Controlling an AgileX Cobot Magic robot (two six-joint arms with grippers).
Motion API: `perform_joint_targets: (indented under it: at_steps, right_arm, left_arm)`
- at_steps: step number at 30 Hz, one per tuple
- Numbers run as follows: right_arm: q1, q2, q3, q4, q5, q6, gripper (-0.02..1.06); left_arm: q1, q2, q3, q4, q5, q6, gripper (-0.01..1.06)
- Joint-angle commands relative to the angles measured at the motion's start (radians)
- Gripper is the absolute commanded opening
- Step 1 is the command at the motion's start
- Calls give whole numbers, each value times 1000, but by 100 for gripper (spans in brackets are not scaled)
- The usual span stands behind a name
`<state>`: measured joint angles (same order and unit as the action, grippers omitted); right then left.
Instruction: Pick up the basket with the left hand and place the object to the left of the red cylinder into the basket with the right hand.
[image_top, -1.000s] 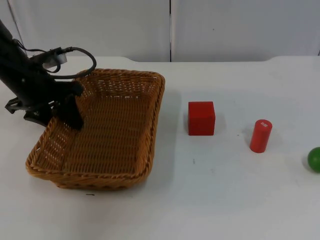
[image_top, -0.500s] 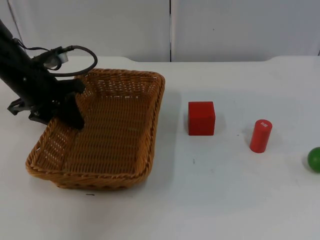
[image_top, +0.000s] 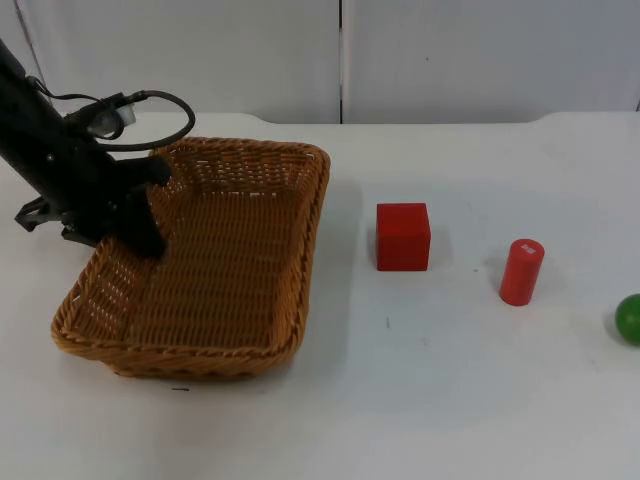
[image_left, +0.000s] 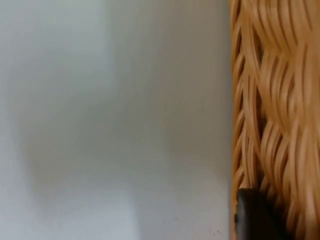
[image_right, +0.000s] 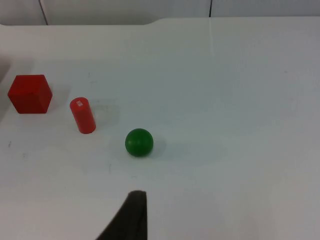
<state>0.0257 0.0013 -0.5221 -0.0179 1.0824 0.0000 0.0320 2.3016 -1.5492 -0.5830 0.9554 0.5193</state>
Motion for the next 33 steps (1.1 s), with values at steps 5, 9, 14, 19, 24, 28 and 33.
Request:
perform_joint_targets:
  at_steps: [5, 9, 14, 19, 24, 28, 33]
  right_arm:
    - [-2, -1, 6, -5, -4, -11, 105]
    - [-2, -1, 6, -5, -4, -11, 105]
    - [-2, -1, 6, -5, -4, -11, 105]
    - [-2, -1, 6, -5, -4, -13, 105]
    - [-2, -1, 6, -5, -4, -13, 105]
    - [-2, -1, 6, -5, -4, -13, 105]
    - [-2, -1, 6, -5, -4, -13, 105]
  left_arm:
    - [-4, 1, -5, -37, 9, -31, -1]
    - [-4, 1, -5, -84, 20, -31, 0]
    - [-4, 1, -5, -140, 66, -31, 0]
    - [-4, -17, -5, -153, 112, -64, 0]
    - [-4, -82, 10, -119, 113, -113, 0]
    - [-4, -177, 31, -60, 149, -154, 0]
    - [5, -282, 93, -53, 185, -159, 0]
